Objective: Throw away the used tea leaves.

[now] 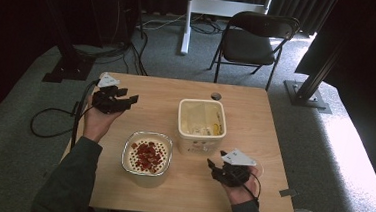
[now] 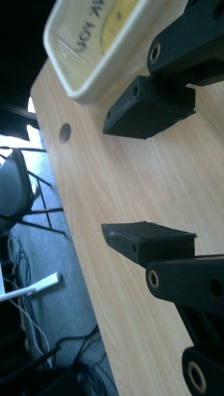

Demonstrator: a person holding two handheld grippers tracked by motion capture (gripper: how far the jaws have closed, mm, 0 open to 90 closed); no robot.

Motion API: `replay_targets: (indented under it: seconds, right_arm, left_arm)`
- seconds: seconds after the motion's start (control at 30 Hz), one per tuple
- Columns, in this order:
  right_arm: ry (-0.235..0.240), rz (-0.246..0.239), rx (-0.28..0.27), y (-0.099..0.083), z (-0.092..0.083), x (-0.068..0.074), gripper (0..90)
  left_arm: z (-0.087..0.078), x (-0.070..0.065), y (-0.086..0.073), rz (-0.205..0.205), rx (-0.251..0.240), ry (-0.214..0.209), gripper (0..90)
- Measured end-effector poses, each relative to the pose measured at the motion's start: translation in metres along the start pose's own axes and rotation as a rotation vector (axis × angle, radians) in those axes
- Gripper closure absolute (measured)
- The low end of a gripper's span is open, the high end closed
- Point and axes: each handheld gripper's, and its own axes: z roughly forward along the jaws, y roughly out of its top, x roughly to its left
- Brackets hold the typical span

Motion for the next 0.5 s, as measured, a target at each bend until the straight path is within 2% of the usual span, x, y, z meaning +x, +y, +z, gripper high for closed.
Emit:
replay_targets:
  seconds: [0.03,0.07,0.17,0.2,0.23,0.27,0.33,0.37,0.5]
  right_arm:
    - [-0.016,0.0,-0.003,0.002,-0.003,-0.004,44.1]
    - [-0.046,0.005,-0.008,0.006,-0.01,-0.015,45.6]
    - [-0.073,0.034,-0.01,0.008,-0.02,-0.035,48.9]
    - [-0.073,0.034,-0.01,0.008,-0.02,-0.035,48.9]
    - [-0.106,0.042,-0.01,0.006,-0.028,-0.048,51.7]
    - [-0.119,0.045,-0.01,0.005,-0.03,-0.053,52.8]
    - [-0.148,0.065,-0.01,0.001,-0.038,-0.064,56.0]
    - [-0.148,0.065,-0.01,0.001,-0.038,-0.064,56.0]
    - [-0.238,0.124,-0.008,-0.014,-0.059,-0.094,61.6]
  left_arm:
    - [-0.002,0.0,-0.006,0.005,-0.004,0.015,47.0]
    - [-0.003,0.0,-0.009,0.004,-0.005,0.02,46.9]
    - [-0.007,0.0,-0.02,0.025,-0.004,0.061,46.6]
    - [-0.007,0.0,-0.02,0.025,-0.004,0.061,46.6]
    - [-0.009,0.0,-0.024,0.033,-0.004,0.08,46.6]
    - [-0.011,0.0,-0.029,0.038,-0.002,0.1,46.6]
    - [-0.013,0.0,-0.032,0.036,-0.003,0.104,46.7]
    - [-0.014,-0.001,-0.035,0.038,-0.005,0.111,46.7]
    - [-0.024,-0.002,-0.048,0.044,-0.005,0.128,46.7]
